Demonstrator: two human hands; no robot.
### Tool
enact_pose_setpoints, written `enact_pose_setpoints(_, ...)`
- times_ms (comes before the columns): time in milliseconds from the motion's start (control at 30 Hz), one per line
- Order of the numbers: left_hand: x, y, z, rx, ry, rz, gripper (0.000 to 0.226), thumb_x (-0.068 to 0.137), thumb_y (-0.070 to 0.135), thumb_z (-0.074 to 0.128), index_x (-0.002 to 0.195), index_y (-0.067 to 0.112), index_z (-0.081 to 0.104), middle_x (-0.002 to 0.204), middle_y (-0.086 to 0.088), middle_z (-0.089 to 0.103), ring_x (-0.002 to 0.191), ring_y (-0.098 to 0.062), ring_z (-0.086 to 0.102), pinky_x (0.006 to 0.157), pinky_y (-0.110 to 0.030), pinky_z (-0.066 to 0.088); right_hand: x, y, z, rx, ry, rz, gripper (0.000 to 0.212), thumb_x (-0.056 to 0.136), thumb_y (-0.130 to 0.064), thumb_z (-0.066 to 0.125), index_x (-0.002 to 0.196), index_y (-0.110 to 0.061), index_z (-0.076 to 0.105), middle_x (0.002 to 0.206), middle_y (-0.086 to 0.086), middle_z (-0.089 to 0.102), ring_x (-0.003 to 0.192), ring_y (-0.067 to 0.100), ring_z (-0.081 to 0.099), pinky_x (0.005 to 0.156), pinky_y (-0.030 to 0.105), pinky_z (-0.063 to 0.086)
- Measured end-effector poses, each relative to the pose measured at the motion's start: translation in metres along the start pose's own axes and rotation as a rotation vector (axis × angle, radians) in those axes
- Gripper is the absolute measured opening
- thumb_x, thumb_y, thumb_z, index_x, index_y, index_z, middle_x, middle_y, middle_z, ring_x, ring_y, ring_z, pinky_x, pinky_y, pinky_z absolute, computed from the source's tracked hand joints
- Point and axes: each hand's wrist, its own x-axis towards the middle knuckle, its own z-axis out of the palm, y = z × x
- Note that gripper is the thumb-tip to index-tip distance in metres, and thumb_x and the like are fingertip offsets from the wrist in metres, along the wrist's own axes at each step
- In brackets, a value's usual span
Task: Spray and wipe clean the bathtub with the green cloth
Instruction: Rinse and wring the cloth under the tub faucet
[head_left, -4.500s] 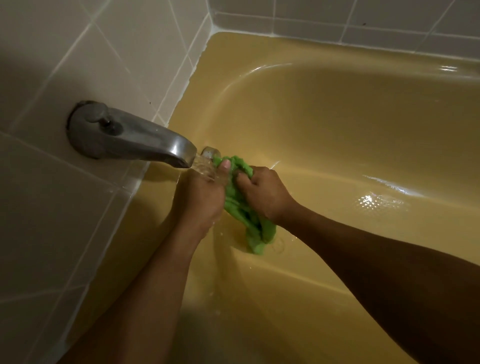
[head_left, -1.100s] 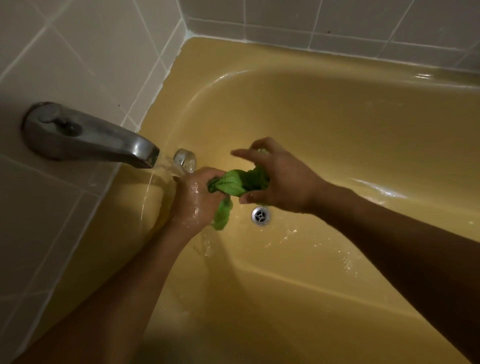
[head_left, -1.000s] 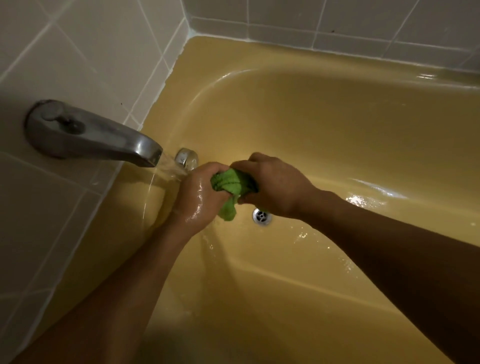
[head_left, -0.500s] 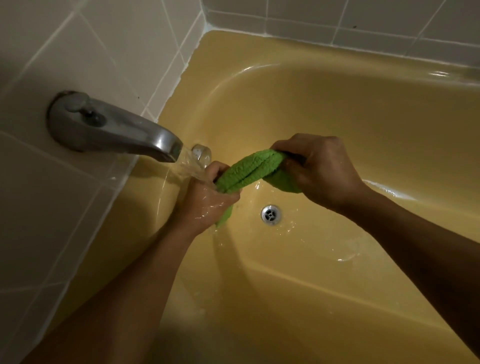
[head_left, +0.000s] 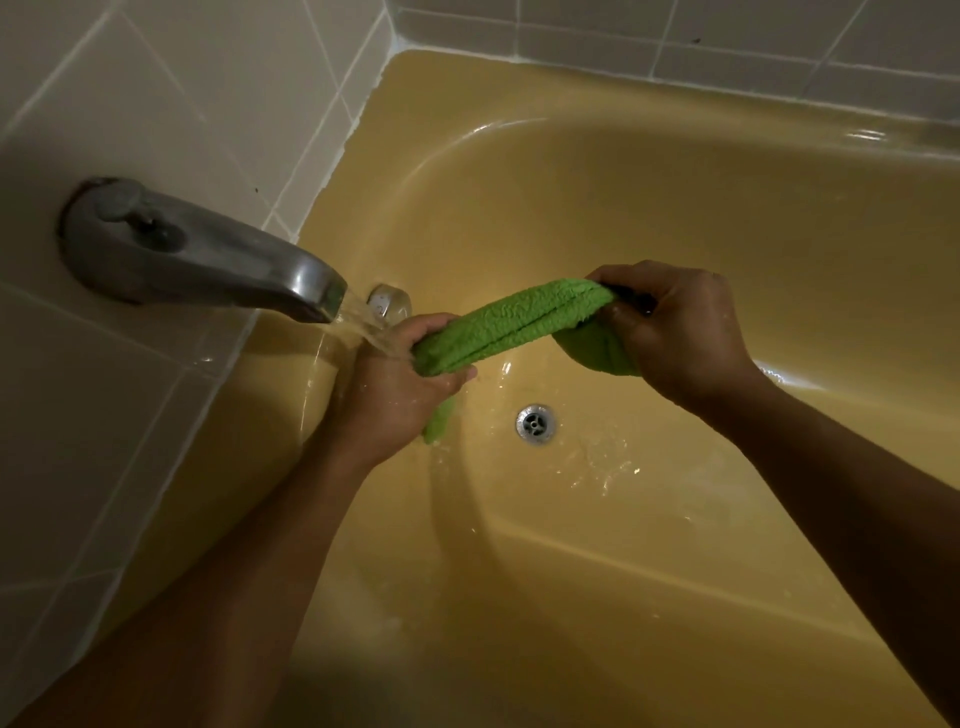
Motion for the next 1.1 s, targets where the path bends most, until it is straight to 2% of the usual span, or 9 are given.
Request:
enact_pose_setpoints(233,0.000,-0.004,0.004,0.452,-0.040,0.179,0.030,0.102,0.023,0.063,0.131,0.016,0.064,0.097,-0.003,0.069,0.082,-0.021,0.061,0.069,-0.030,0.042,-0.006,0.008,-0.001,-0.014,-0.003,0.020,0.029,0.090,-0.007,0.069,0.107,-0.028,0.079,0.095,-0.006,0.074,0.088,0.006,0.066,0.077,0.021,0.052)
enact_pose_setpoints(300,0.002,-0.008,0.004,0.520,-0.055,0.161,0.029,0.104,0.017,0.058,0.132,0.015,0.059,0.092,-0.006,0.065,0.079,-0.029,0.063,0.067,-0.035,0.048,-0.007,0.009,-0.001,-0.026,-0.018,0.008,0.028,0.091,-0.007,0.069,0.108,-0.027,0.079,0.094,-0.004,0.074,0.086,0.008,0.065,0.076,0.024,0.053)
enact_pose_setpoints(433,0.009,-0.013,0.005,0.703,0.010,0.294,0.014,0.098,0.011,0.063,0.110,0.006,0.056,0.069,0.000,0.044,0.059,-0.030,0.059,0.054,-0.042,0.054,-0.008,0.008,0.004,-0.019,-0.029,-0.003,0.029,0.091,-0.005,0.067,0.108,-0.025,0.079,0.092,-0.004,0.073,0.086,0.008,0.065,0.077,0.026,0.053)
enact_pose_setpoints(533,0.013,-0.016,0.001,0.553,-0.061,0.254,0.026,0.102,0.031,0.053,0.111,0.007,0.057,0.076,0.000,0.052,0.067,-0.027,0.057,0.062,-0.043,0.055,-0.005,0.007,0.006,0.016,-0.012,0.031,0.029,0.091,-0.005,0.066,0.108,-0.024,0.079,0.092,-0.007,0.072,0.087,0.005,0.064,0.079,0.028,0.054)
enact_pose_setpoints(667,0.015,-0.013,-0.007,0.467,-0.202,0.000,0.037,0.083,0.052,0.078,0.103,0.023,0.066,0.084,0.006,0.069,0.078,-0.015,0.069,0.070,-0.034,0.058,-0.002,0.010,0.003,0.063,0.036,0.114,0.029,0.094,-0.006,0.064,0.109,-0.026,0.078,0.099,-0.011,0.073,0.093,0.003,0.066,0.088,0.036,0.058)
enact_pose_setpoints(733,0.013,-0.008,-0.005,0.557,-0.225,-0.071,0.022,0.080,0.042,0.076,0.093,0.028,0.067,0.077,0.006,0.069,0.074,-0.017,0.069,0.066,-0.031,0.057,-0.001,0.012,0.000,0.119,0.069,0.167,0.031,0.095,-0.005,0.064,0.106,-0.029,0.079,0.099,-0.013,0.074,0.096,0.006,0.069,0.089,0.040,0.060)
enact_pose_setpoints(800,0.014,-0.009,-0.003,0.395,-0.229,-0.125,0.014,0.076,0.033,0.075,0.086,0.031,0.066,0.070,0.005,0.068,0.067,-0.019,0.069,0.059,-0.031,0.054,-0.004,0.015,-0.003,0.188,0.088,0.213,0.033,0.096,-0.005,0.063,0.100,-0.035,0.078,0.095,-0.016,0.076,0.093,0.008,0.072,0.086,0.042,0.061)
enact_pose_setpoints(900,0.016,-0.015,0.000,0.201,-0.199,-0.146,0.019,0.070,0.031,0.076,0.086,0.030,0.066,0.068,0.002,0.065,0.061,-0.015,0.063,0.057,-0.031,0.050,-0.007,0.023,-0.006,0.234,0.130,0.257,0.035,0.096,-0.007,0.065,0.096,-0.040,0.076,0.093,-0.014,0.077,0.092,0.011,0.073,0.084,0.046,0.062)
enact_pose_setpoints(1100,0.014,-0.028,0.003,0.218,-0.146,-0.097,0.019,0.073,0.030,0.072,0.090,0.035,0.064,0.074,0.003,0.068,0.063,-0.019,0.068,0.056,-0.044,0.059,-0.006,0.038,-0.021,0.238,0.199,0.325,0.028,0.096,-0.009,0.066,0.105,-0.032,0.079,0.098,-0.010,0.078,0.093,0.013,0.074,0.083,0.046,0.063)
